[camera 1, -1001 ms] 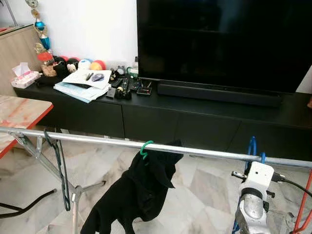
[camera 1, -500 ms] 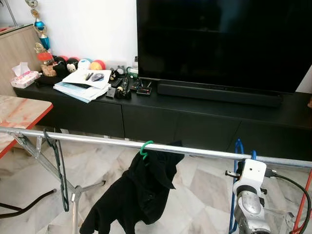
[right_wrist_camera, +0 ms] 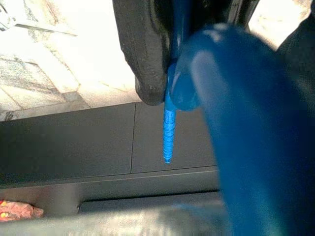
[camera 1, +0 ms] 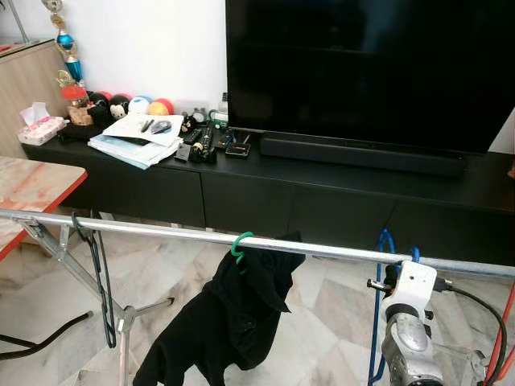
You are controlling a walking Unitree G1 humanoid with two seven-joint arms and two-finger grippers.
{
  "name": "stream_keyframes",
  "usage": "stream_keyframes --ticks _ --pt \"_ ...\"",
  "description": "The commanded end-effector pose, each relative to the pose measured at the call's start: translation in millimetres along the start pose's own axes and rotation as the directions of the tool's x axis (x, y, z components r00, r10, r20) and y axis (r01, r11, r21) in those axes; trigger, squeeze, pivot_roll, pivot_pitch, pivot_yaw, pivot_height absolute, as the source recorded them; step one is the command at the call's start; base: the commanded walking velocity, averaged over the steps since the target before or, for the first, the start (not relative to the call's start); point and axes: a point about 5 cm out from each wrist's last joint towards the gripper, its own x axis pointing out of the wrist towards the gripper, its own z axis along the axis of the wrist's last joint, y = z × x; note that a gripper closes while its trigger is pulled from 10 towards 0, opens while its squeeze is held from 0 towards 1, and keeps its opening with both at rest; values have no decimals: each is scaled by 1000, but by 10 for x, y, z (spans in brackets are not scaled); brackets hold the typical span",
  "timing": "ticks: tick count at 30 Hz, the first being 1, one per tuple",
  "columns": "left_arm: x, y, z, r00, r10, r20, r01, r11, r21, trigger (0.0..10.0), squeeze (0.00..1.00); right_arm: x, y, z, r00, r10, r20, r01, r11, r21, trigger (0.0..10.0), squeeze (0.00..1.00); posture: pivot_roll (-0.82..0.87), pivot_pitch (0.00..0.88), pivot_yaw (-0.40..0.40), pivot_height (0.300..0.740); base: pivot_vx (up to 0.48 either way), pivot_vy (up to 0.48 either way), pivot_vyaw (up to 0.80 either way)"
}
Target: Hang hanger
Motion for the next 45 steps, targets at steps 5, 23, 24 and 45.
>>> stream_keyframes --ticks 5,23,24,45 --pt "-18 -15 -88 999 -4 -42 4 1000 6 10000 0 -11 3 12 1000 2 7 -3 1000 10 10000 584 148 0 -23 740 0 0 0" --pt "-28 -4 -121 998 1 -59 -1 1000 6 10000 0 -174 -1 52 995 21 97 -25 999 35 10000 800 142 0 -24 740 0 0 0" --pt "-30 -1 -126 998 1 -61 -1 1000 6 10000 0 -207 -24 60 994 19 108 -23 999 36 10000 780 138 0 -24 740 0 0 0" --pt "-40 69 -146 995 23 -99 -21 1000 12 10000 0 -896 -704 46 938 -316 143 321 947 -14 10000 0 131 0 -18 740 0 0 0"
